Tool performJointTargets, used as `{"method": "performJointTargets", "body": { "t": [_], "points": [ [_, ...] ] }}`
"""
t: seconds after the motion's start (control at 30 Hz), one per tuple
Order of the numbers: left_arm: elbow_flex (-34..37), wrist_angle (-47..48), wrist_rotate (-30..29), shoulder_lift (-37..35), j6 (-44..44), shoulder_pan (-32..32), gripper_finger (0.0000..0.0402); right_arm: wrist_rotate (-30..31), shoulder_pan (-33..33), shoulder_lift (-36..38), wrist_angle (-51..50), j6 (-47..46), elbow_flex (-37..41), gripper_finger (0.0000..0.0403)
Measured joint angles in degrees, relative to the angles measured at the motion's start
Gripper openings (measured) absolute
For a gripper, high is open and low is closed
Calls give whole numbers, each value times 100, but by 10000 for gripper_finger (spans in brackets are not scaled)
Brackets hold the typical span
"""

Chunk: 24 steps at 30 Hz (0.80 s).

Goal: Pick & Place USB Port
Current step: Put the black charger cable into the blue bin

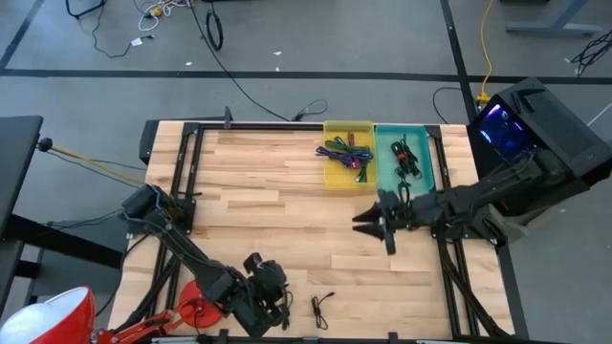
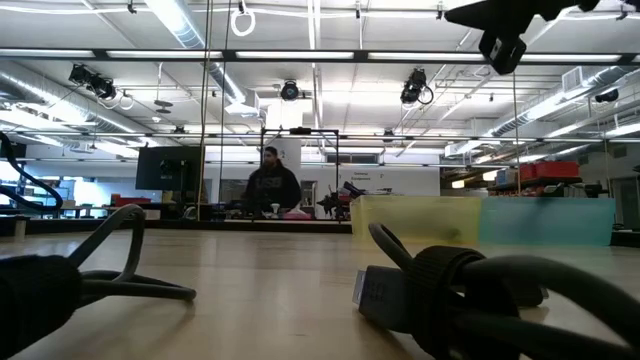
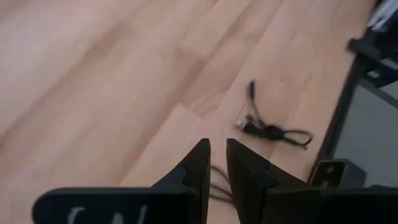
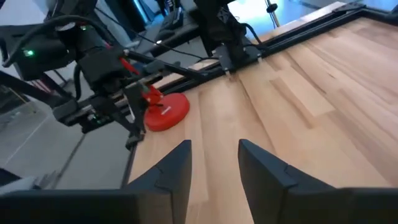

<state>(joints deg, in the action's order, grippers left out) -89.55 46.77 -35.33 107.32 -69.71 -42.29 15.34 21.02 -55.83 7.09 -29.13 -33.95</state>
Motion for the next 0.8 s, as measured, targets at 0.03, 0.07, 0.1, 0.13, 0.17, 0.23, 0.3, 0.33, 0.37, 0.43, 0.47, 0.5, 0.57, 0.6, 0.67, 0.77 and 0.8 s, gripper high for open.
{"method": "performJointTargets", "body": {
  "t": [0.03,0.07,0.1,0.13,0.17,0.23,0.3,0.33,0.37,0.43,0.47,0.5,0.57,0.6,0.67,0.77,0.8],
  "points": [
    [1,29,79,70,-118,-1,56,151,126,-97,73,23,0,134],
    [-1,-12,129,162,-242,-4,56,285,238,-202,192,25,0,134],
    [-1,-39,185,256,-378,-19,56,397,333,-313,315,26,0,134],
    [-1,-13,301,360,-506,-36,58,479,407,-404,388,55,1,134],
    [-1,-20,432,473,-592,-27,60,554,467,-489,475,90,2,134],
    [-1,-18,732,670,-750,-11,67,673,552,-641,698,125,2,134],
    [-1,-18,999,844,-809,-1,75,744,608,-770,890,136,2,135],
    [-1,-20,1104,926,-852,10,80,779,637,-818,973,158,2,135],
    [-1,-28,1190,991,-880,14,85,802,652,-852,1056,200,2,135],
    [-1,-45,1305,1096,-916,26,97,825,673,-910,1254,276,2,135],
    [-1,-57,1336,1120,-936,31,102,824,675,-925,1329,316,2,135],
    [-1,-72,1384,1140,-947,36,108,825,675,-937,1398,330,2,135],
    [-1,-136,1492,1166,-955,36,119,825,675,-949,1486,386,2,135],
    [-1,-137,1499,1172,-958,38,124,824,675,-949,1486,409,2,135],
    [-1,-253,1494,1172,-960,38,134,825,673,-949,1484,414,2,135],
    [-1,-403,1486,1172,-961,38,146,823,673,-949,1484,414,2,135],
    [-1,-477,1475,1178,-964,38,148,823,673,-949,1484,414,2,135]
  ]
}}
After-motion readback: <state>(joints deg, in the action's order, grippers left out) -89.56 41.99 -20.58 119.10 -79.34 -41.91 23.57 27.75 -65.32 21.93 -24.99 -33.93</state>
